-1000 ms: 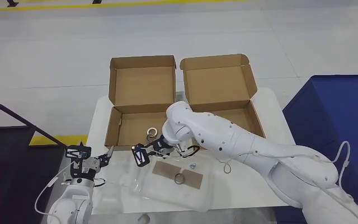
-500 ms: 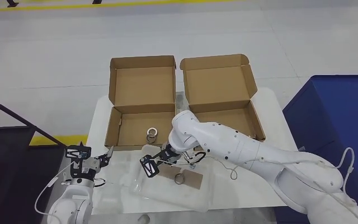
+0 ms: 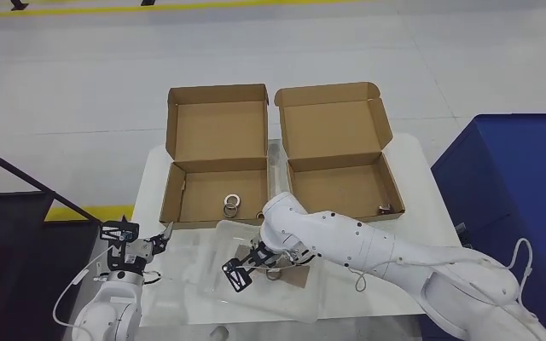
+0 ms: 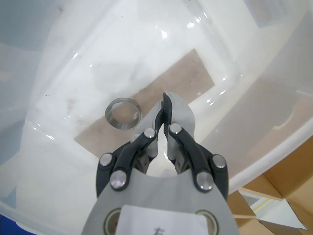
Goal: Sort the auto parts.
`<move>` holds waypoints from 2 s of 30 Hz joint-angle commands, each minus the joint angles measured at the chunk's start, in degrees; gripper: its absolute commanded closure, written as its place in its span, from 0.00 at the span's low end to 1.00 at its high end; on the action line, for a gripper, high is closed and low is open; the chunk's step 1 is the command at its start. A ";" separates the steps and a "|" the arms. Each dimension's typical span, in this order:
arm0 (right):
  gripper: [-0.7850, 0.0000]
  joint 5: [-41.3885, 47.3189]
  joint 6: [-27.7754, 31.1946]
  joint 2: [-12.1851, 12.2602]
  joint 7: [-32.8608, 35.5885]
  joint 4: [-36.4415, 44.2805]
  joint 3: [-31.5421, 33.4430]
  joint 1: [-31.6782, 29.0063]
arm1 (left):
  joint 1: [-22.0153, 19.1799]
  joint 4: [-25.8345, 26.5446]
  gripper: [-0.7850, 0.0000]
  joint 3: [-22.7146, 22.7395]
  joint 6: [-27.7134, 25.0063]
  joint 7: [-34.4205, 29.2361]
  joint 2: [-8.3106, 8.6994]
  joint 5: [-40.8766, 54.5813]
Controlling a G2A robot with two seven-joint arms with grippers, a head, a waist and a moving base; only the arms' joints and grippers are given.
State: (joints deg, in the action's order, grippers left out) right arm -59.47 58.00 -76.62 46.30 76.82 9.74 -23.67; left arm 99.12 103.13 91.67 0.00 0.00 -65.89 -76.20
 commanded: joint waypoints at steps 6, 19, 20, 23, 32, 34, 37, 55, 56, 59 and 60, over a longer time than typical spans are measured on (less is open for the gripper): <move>1.00 4.06 0.00 3.99 0.00 4.38 0.00 1.60 | 0.00 0.00 0.00 0.00 0.00 0.00 0.00 0.00; 1.00 4.97 0.00 10.02 0.01 10.18 0.00 0.32 | 0.00 0.00 0.00 0.00 0.00 0.00 0.00 0.00; 1.00 4.43 0.00 10.04 0.01 10.00 0.00 -0.01 | 0.00 0.00 0.00 0.00 0.00 0.00 0.00 0.00; 0.83 2.98 0.00 9.92 0.01 9.41 0.00 -0.62 | 0.00 0.00 0.00 0.00 0.00 0.00 0.00 0.00; 0.82 2.82 0.00 8.15 0.01 6.55 0.00 -1.08 | 0.00 0.00 0.00 0.00 0.00 0.00 0.00 0.00; 0.82 2.71 0.00 7.51 0.01 5.97 0.00 -1.19 | 0.00 0.00 0.00 0.00 0.00 0.00 0.00 0.00; 0.83 2.74 0.00 6.53 0.01 4.86 0.00 -1.25 | 0.00 0.00 0.00 0.00 0.00 0.00 0.00 0.00; 0.95 1.56 0.00 2.92 0.01 1.26 0.00 -1.47 | 0.00 0.00 0.00 0.00 0.00 0.00 0.00 0.00; 1.00 1.47 0.00 3.11 0.01 1.51 0.00 -1.41 | 0.00 0.00 0.00 0.00 0.00 0.00 0.00 0.00; 1.00 1.50 0.00 3.86 0.01 2.43 0.00 -1.23 | 0.00 0.00 0.00 0.00 0.00 0.00 0.00 0.00; 1.00 1.64 0.00 4.14 0.01 2.75 0.00 -1.20 | 0.00 0.00 0.00 0.00 0.00 0.00 0.00 0.00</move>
State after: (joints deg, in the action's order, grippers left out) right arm -58.01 58.00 -72.81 46.31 79.20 9.74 -24.91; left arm 99.12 103.13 91.67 0.00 0.00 -65.89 -76.20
